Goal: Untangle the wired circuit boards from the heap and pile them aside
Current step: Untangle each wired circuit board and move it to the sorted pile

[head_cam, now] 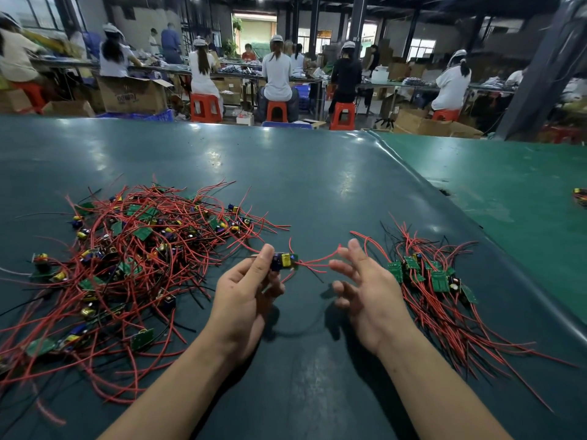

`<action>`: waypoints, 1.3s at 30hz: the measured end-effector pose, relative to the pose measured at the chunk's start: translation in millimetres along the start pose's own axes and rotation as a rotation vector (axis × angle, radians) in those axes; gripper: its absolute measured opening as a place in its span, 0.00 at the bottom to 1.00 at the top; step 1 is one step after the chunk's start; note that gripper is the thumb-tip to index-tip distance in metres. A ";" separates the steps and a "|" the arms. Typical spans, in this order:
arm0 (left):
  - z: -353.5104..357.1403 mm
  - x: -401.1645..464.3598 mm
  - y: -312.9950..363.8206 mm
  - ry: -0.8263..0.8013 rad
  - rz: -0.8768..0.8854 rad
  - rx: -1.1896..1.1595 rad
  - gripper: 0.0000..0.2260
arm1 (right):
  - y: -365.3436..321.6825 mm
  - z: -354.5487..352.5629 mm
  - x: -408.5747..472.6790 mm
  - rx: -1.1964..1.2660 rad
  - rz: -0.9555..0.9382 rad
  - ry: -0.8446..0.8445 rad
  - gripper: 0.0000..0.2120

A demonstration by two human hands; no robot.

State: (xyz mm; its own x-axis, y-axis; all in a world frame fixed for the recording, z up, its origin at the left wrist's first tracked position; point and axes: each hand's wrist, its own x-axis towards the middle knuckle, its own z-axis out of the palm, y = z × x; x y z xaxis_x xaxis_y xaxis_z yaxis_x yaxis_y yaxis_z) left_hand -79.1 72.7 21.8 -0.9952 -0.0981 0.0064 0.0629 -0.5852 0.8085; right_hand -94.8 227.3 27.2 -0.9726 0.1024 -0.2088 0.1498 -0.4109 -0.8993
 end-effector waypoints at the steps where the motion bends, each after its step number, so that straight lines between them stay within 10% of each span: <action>1: 0.4 -0.2 1.1 -0.006 -0.014 -0.006 0.09 | 0.7 -1.7 1.2 -0.054 -0.040 0.042 0.11; 6: 3.1 -3.2 2.8 -0.070 -0.122 0.013 0.12 | 6.3 1.3 -4.4 -0.435 -0.334 -0.048 0.13; 19: -0.6 -8.3 2.0 -0.362 -0.217 0.322 0.16 | 2.3 -3.0 -9.8 -0.176 0.050 -0.531 0.25; 22: -0.2 -8.2 2.1 -0.373 -0.236 0.301 0.16 | 1.2 -0.7 -9.4 -0.212 -0.012 -0.507 0.12; 39: 4.9 -9.7 1.4 -0.293 -0.212 0.369 0.16 | 8.5 2.3 -6.5 -0.262 -0.101 -0.290 0.09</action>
State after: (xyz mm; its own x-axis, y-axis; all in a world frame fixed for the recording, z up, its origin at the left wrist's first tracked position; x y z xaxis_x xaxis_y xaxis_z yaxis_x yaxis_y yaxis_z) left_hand -69.8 76.8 25.7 -0.9658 0.2525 -0.0584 -0.1208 -0.2394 0.9634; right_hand -87.6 221.0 21.8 -0.9890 -0.1447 -0.0309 0.0547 -0.1633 -0.9851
